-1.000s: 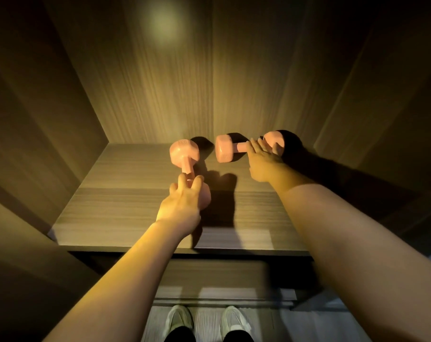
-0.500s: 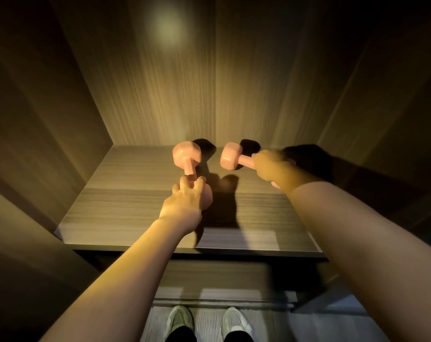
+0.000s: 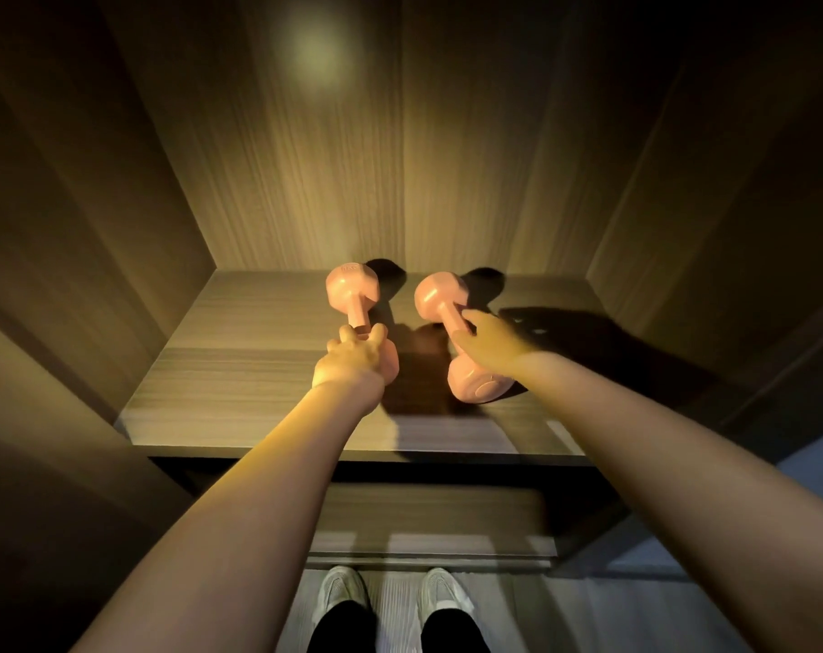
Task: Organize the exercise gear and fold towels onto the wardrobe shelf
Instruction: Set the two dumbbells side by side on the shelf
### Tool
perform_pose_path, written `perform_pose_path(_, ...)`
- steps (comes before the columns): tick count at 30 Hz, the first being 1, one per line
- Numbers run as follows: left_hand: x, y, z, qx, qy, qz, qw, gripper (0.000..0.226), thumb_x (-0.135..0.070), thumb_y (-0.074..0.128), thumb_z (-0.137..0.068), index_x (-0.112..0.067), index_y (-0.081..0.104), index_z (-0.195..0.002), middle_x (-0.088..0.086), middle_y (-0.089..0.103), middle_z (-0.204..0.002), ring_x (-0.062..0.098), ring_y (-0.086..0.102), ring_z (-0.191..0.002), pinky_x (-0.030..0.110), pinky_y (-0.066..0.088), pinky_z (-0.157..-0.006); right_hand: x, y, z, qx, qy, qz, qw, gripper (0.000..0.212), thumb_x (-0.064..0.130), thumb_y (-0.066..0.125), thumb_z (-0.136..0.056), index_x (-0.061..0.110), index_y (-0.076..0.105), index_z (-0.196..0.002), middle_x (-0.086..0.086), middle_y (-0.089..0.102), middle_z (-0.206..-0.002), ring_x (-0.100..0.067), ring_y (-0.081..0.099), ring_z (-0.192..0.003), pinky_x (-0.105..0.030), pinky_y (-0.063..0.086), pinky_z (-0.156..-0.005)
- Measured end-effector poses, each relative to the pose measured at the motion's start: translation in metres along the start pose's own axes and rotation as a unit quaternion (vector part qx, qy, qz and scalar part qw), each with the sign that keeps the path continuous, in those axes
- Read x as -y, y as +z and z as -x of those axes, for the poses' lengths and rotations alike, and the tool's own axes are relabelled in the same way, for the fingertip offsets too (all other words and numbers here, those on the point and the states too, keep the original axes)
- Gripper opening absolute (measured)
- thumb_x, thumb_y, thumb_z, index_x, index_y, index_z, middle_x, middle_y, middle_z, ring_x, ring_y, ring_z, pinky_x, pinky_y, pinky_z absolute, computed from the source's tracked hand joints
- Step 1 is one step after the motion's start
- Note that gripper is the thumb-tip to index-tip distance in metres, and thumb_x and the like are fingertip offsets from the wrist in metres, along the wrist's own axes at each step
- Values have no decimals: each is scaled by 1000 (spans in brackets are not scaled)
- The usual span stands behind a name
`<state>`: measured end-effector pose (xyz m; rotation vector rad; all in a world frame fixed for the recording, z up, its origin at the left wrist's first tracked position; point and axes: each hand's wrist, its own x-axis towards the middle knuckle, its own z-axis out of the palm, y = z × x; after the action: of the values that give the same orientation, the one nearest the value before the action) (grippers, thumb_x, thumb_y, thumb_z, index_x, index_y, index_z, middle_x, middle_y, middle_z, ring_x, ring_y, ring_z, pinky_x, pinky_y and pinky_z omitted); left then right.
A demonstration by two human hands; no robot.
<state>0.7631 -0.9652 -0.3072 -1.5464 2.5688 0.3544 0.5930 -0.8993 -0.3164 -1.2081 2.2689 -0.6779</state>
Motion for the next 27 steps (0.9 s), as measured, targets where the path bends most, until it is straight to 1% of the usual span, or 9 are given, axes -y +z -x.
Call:
perform_pose_path(4, 0, -1, 3, -19, -3, 24, 1000, 38, -9, 39, -98, -21, 36, -134, 15, 39, -123, 34, 42, -118, 43, 42, -81, -11, -8, 34, 113, -16, 59, 992, 30, 33, 59, -93, 27, 52, -122, -3, 55, -121, -26, 54, -114, -39, 46, -90)
perform_pose_path(6, 1, 0, 7, -22, -6, 30, 999, 37, -10, 39, -98, -21, 36, -133, 15, 38, -123, 34, 41, -118, 42, 41, -78, -7, -8, 39, 129, -9, 78, 989, 53, 22, 67, -88, 22, 43, -135, -9, 54, -126, -31, 47, -126, -46, 43, -101)
perform_pose_path(11, 20, -1, 12, -31, -8, -2, 999, 46, -10, 47, -95, -23, 32, -136, 14, 36, -124, 33, 42, -116, 39, 39, -75, 16, 4, 35, 149, -9, 107, 983, 54, 16, 65, -88, 18, 42, -136, -10, 51, -121, -29, 50, -117, -41, 41, -100)
perform_pose_path(14, 37, -4, 10, -33, -24, -12, 999, 43, -11, 42, -98, -22, 32, -138, 14, 36, -125, 33, 42, -117, 40, 41, -77, 32, 17, 34, 149, -47, 145, 977, 39, 12, 61, -91, 13, 49, -128, -2, 54, -104, -29, 51, -117, -38, 39, -99)
perform_pose_path(15, 43, -5, 8, -38, -29, -13, 999, 43, -11, 42, -98, -21, 32, -138, 14, 35, -125, 33, 42, -117, 41, 43, -79, 37, 21, 32, 149, -52, 146, 977, 40, 12, 61, -92, 12, 47, -130, -3, 54, -106, -29, 50, -119, -39, 38, -101)
perform_pose_path(18, 62, -5, 5, -65, -45, -24, 997, 43, -11, 43, -98, -20, 32, -138, 14, 35, -126, 33, 43, -117, 41, 45, -81, 52, 33, 25, 133, -42, 115, 984, 61, 21, 63, -91, 15, 34, -144, -15, 43, -135, -32, 46, -124, -41, 41, -101)
perform_pose_path(20, 75, -3, 4, -89, -51, -59, 993, 46, -12, 47, -97, -19, 30, -139, 14, 35, -128, 32, 44, -116, 39, 45, -79, 59, 42, 18, 106, -69, 134, 983, 70, 29, 67, -89, 15, 31, -148, -19, 38, -142, -37, 43, -127, -43, 38, -102)
perform_pose_path(22, 89, -1, 1, -112, -47, -117, 986, 52, -11, 53, -94, -17, 28, -140, 15, 35, -130, 32, 44, -116, 38, 48, -79, 65, 52, 10, 103, -80, 128, 983, 69, 32, 65, -90, 14, 31, -147, -18, 41, -139, -36, 45, -124, -43, 38, -101)
perform_pose_path(27, 121, 0, -16, -122, -54, -205, 970, 63, -11, 61, -90, -14, 25, -141, 17, 35, -133, 33, 45, -116, 38, 50, -83, 81, 72, -5, 62, -38, 75, 995, 60, 57, 35, -98, 19, 36, -144, -6, 53, -124, -25, 55, -109, -40, 44, -100)
